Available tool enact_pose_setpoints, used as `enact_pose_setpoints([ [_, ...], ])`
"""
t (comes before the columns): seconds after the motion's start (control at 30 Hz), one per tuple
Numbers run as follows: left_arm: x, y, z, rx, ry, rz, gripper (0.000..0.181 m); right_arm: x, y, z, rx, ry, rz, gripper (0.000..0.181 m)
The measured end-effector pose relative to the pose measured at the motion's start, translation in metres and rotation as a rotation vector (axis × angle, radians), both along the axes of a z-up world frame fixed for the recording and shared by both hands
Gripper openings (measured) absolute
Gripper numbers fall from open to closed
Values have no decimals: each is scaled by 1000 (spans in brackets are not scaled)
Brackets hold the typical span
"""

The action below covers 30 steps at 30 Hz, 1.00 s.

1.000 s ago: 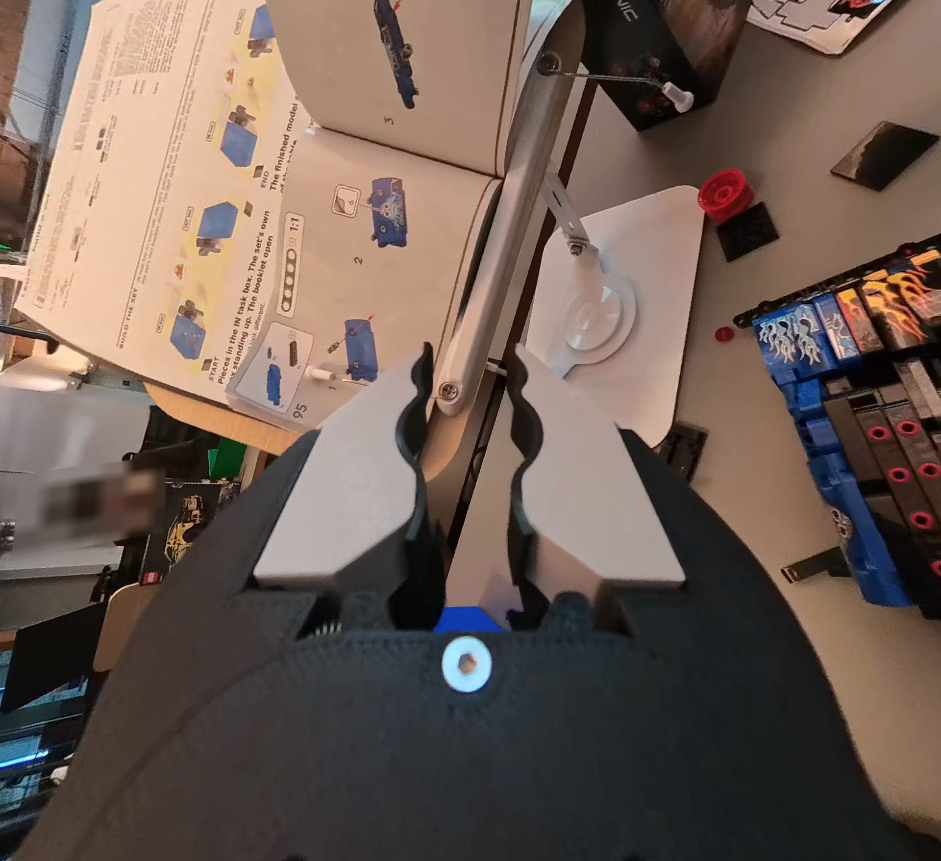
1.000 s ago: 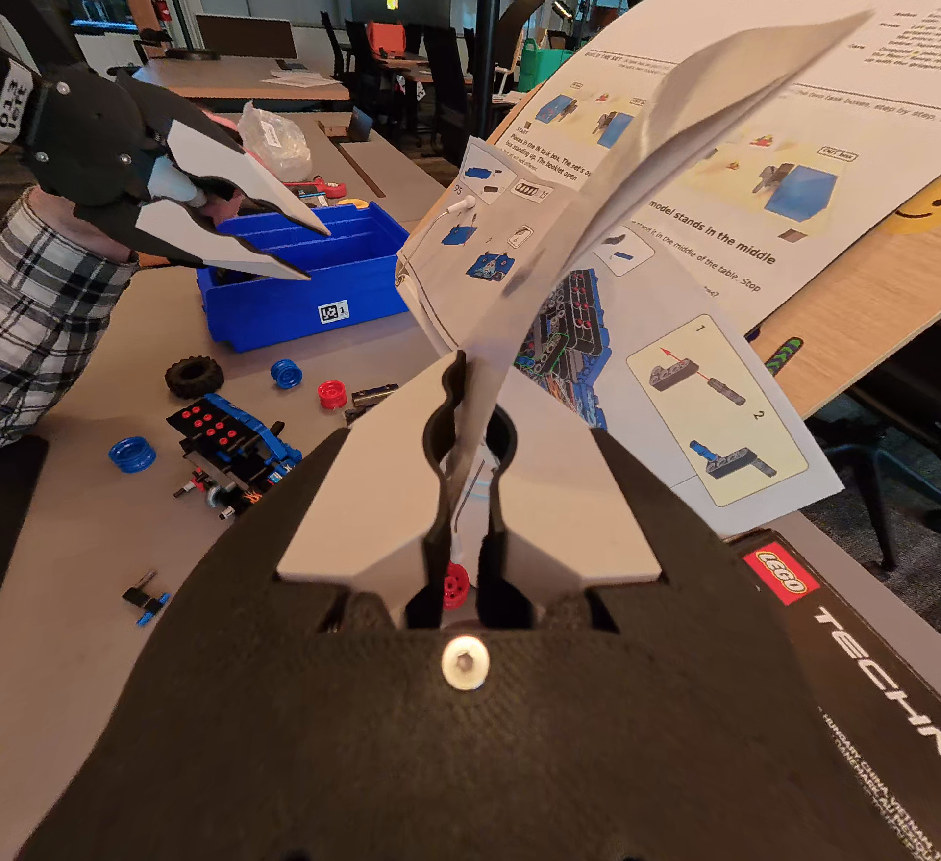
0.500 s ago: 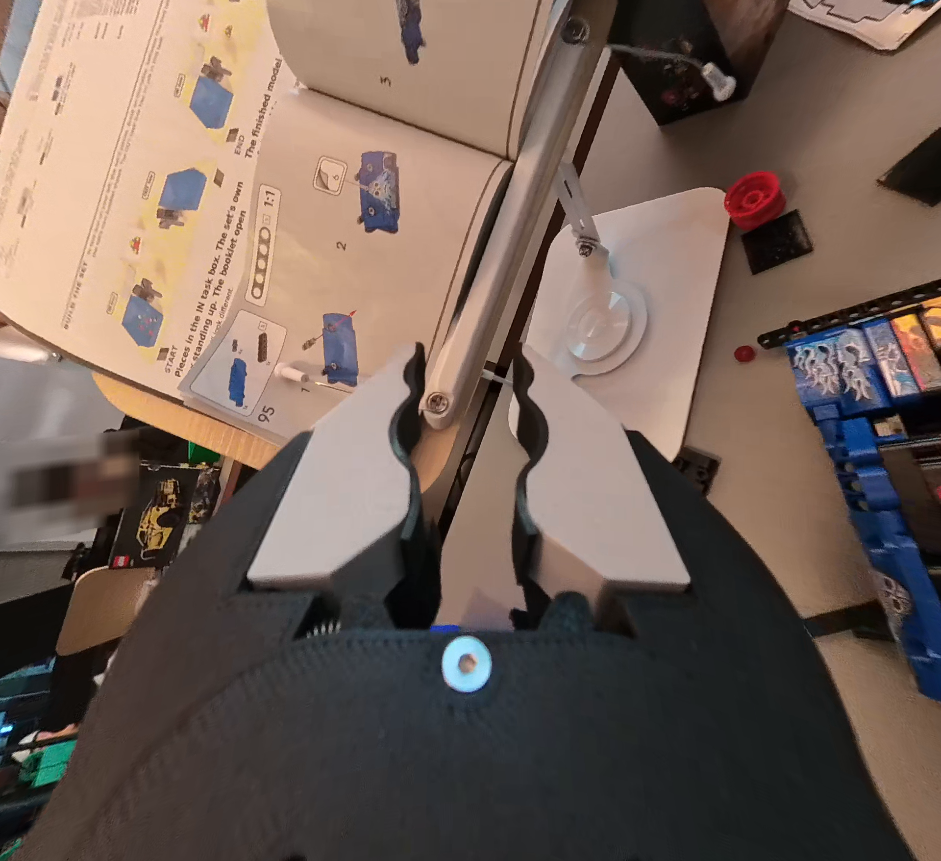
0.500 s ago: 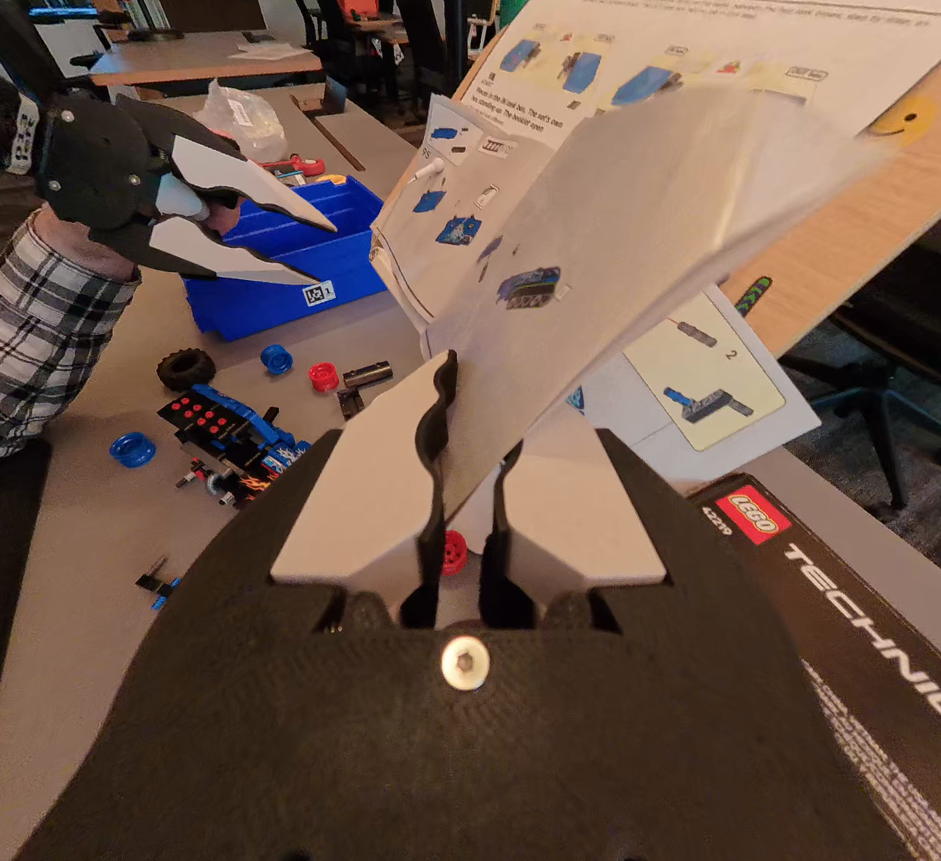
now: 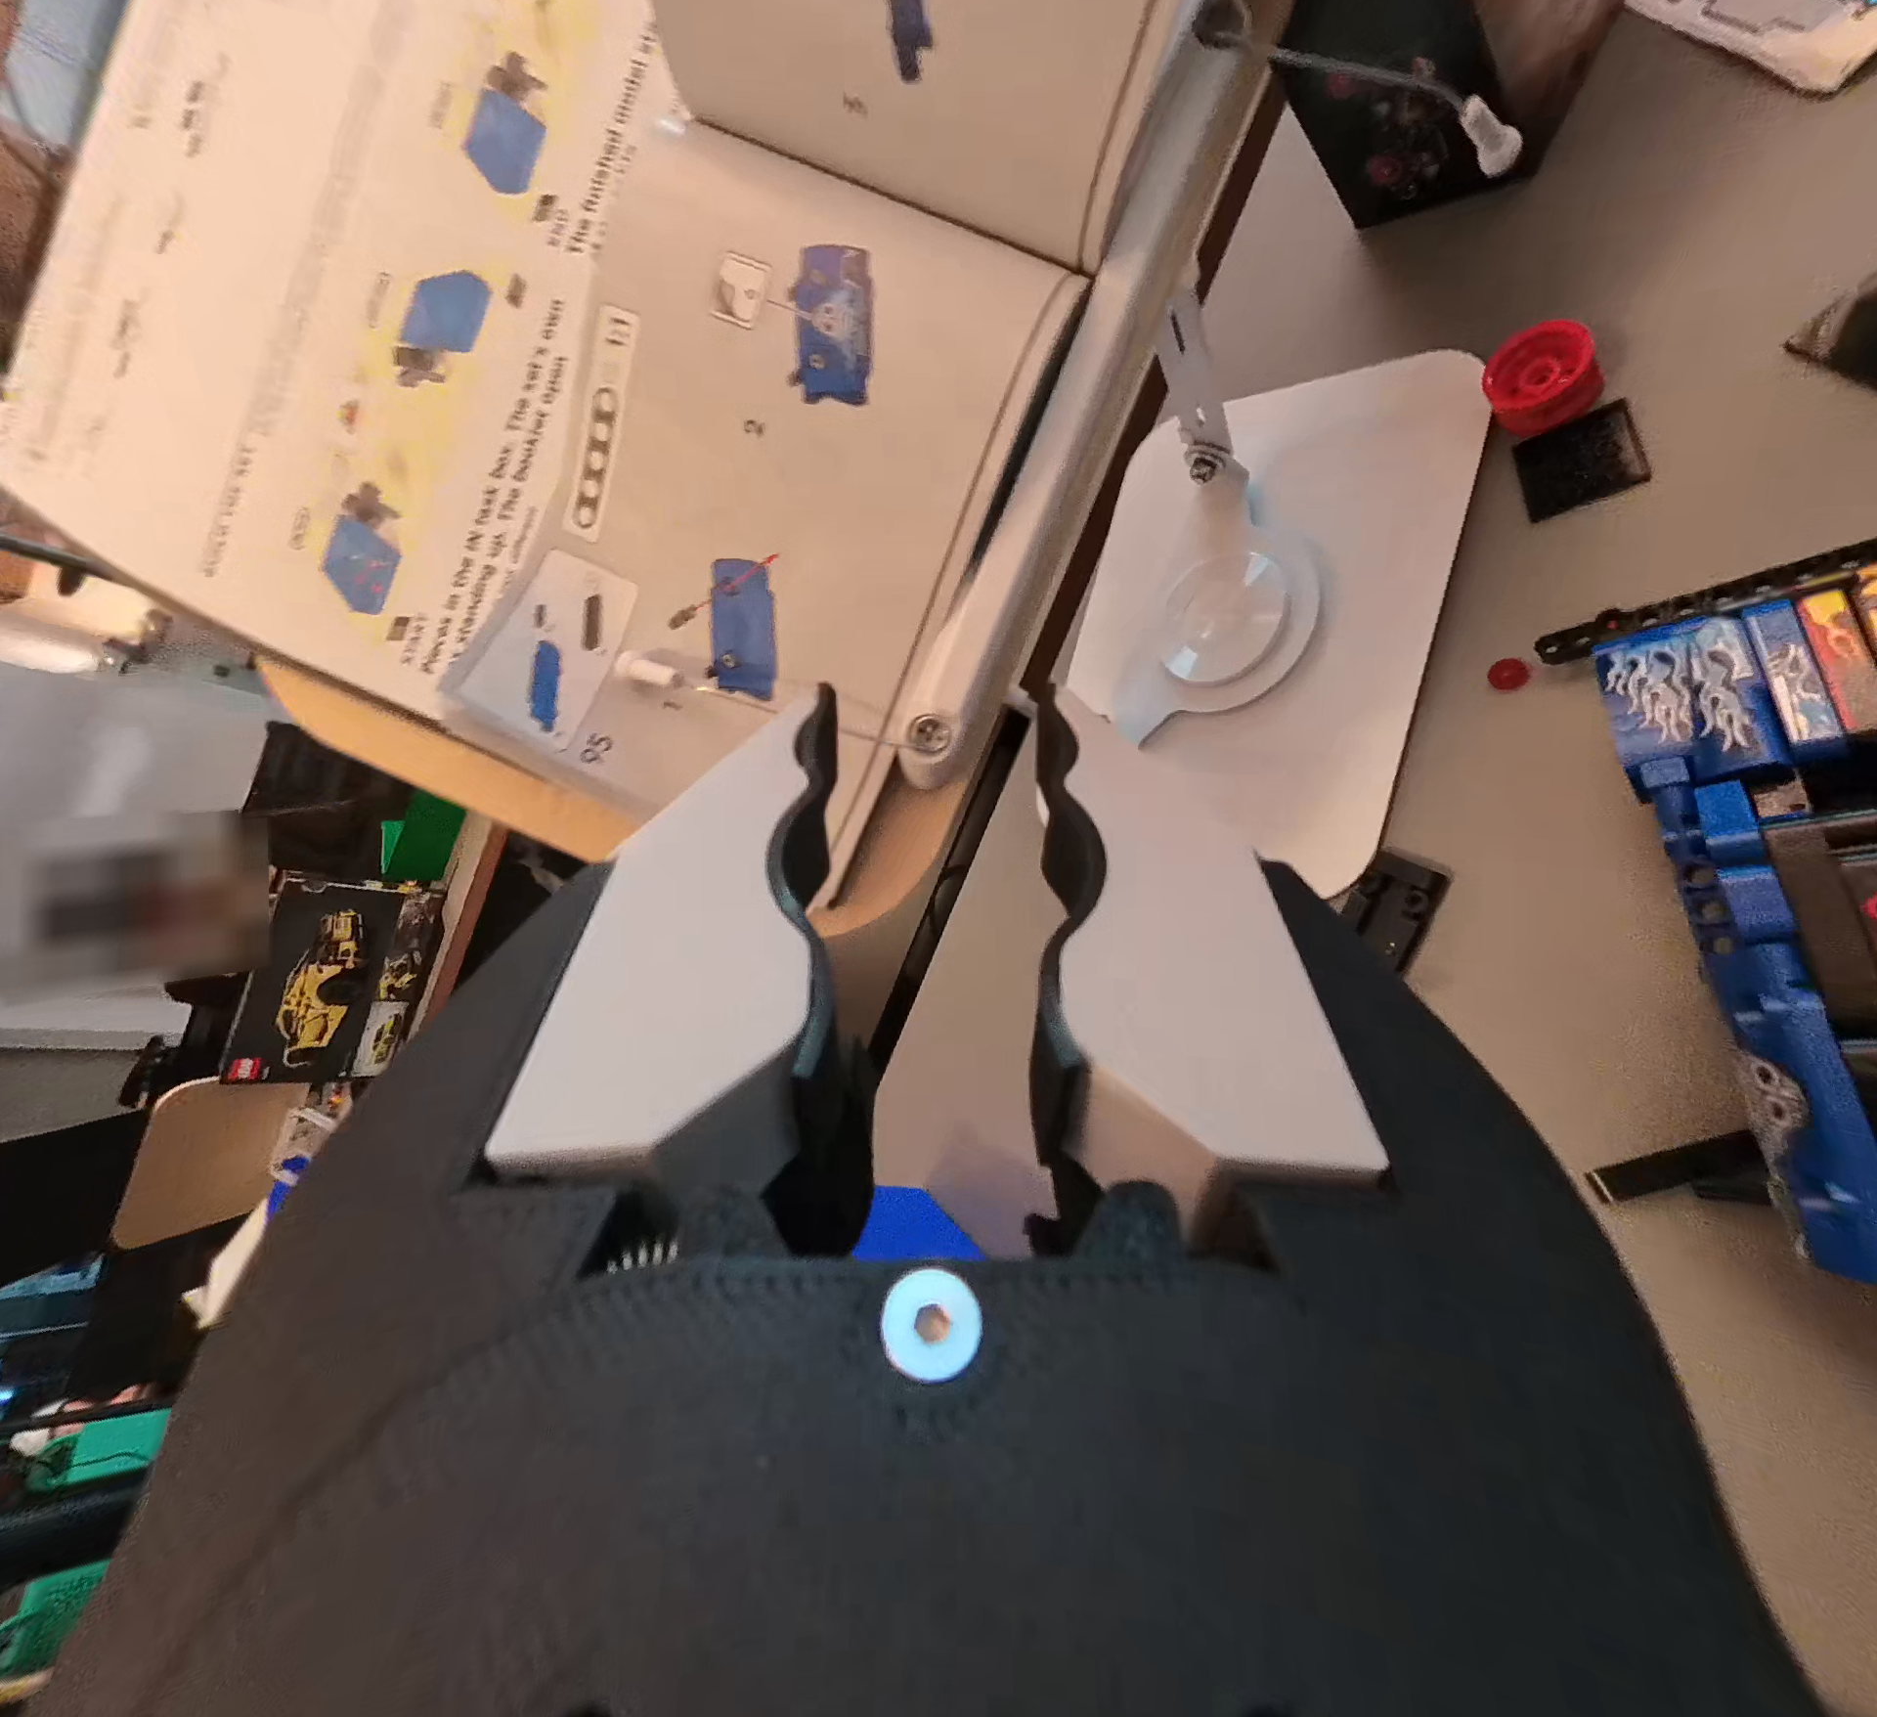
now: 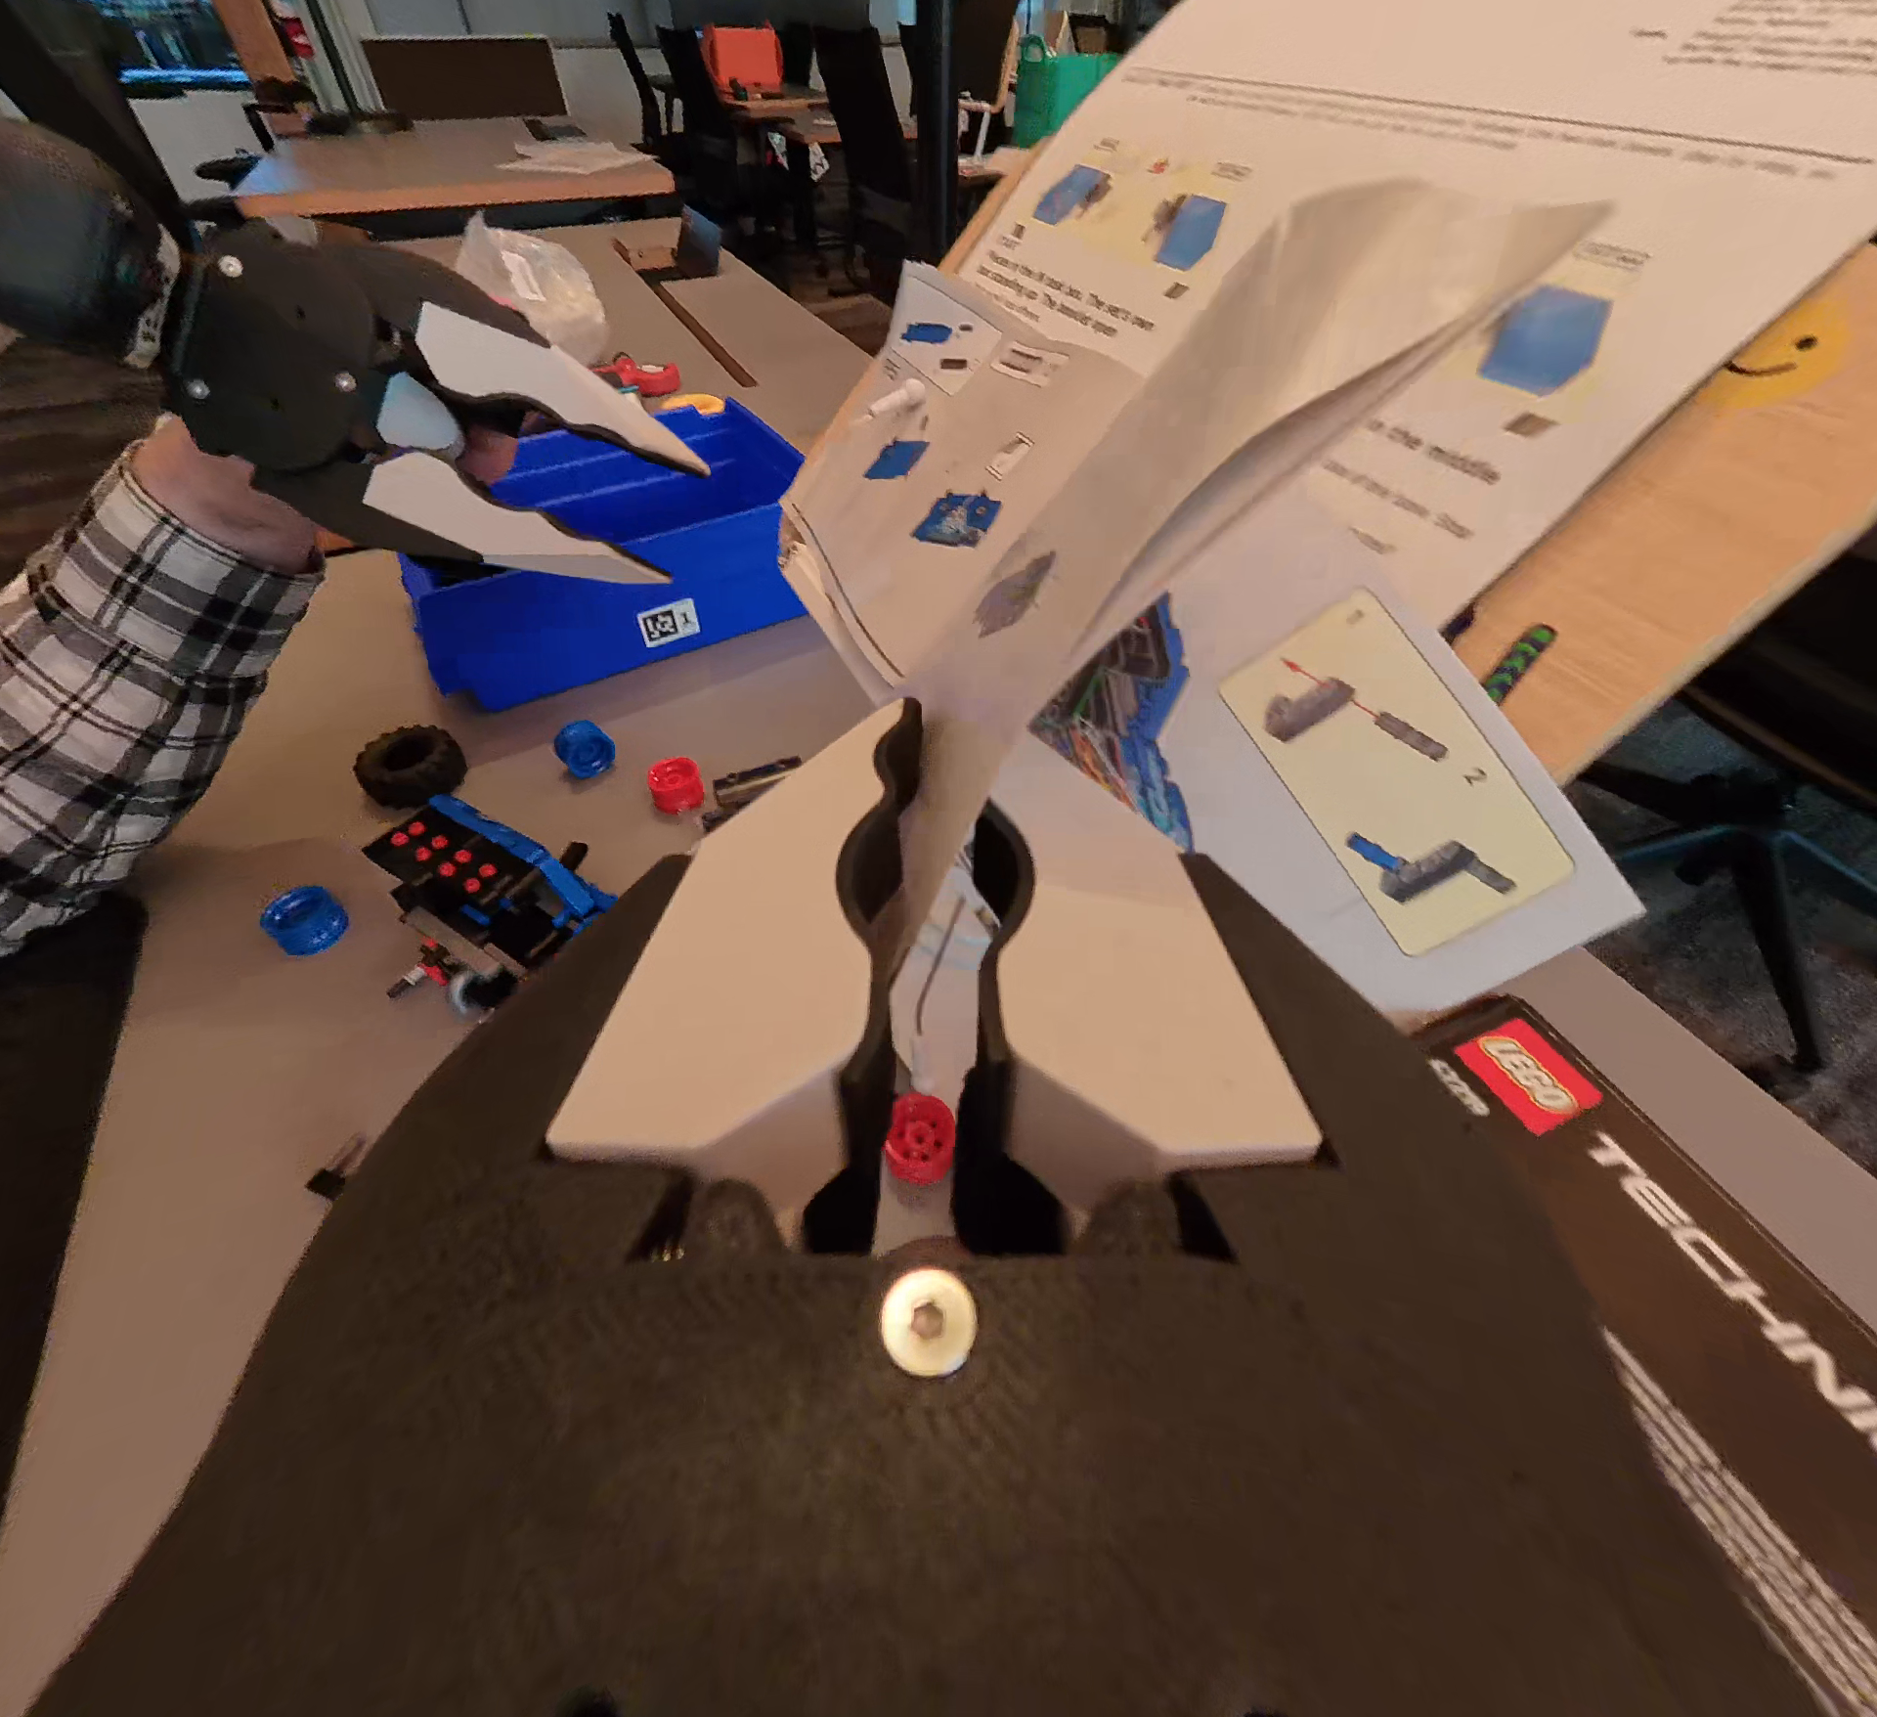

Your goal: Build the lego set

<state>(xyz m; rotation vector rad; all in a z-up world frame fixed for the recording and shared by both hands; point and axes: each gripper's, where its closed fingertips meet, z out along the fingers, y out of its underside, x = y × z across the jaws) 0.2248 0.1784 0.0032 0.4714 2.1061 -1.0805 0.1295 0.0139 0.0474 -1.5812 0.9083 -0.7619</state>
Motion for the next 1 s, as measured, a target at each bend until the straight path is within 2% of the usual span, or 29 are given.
enact_pose_setpoints([
  [0.27, 4, 19, 21, -57, 5, 29, 38, 5, 30, 5, -58, -32, -19, 7],
  [0.4, 8, 25, 24, -66, 17, 38, 38, 8, 30, 4, -91, -16, -44, 9],
  [0.5, 11, 30, 30, -85, 16, 50, 39, 12, 27, 10, -28, -16, -58, 11],
  [0.6, 10, 34, 38, -111, 7, 52, 38, 23, 54, 25, 12, -64, -15, 15],
  [0.67, 9, 38, 43, -125, 6, 53, 38, 37, 91, 29, 4, -93, 47, 28],
  [0.73, 10, 43, 46, -137, 7, 57, 38, 59, 129, 11, -74, -42, 103, 45],
  [0.8, 11, 48, 49, -146, 7, 65, 37, 78, 160, -23, -163, 73, 161, 73],
  [0.9, 13, 54, 54, -160, 2, 71, 37, 81, 187, -70, -272, 250, 269, 93],
  [0.93, 12, 56, 56, -164, 1, 69, 37, 79, 189, -77, -291, 273, 285, 96],
  [1.0, 11, 59, 60, -174, -1, 69, 37, 72, 188, -73, -282, 248, 300, 90],
])
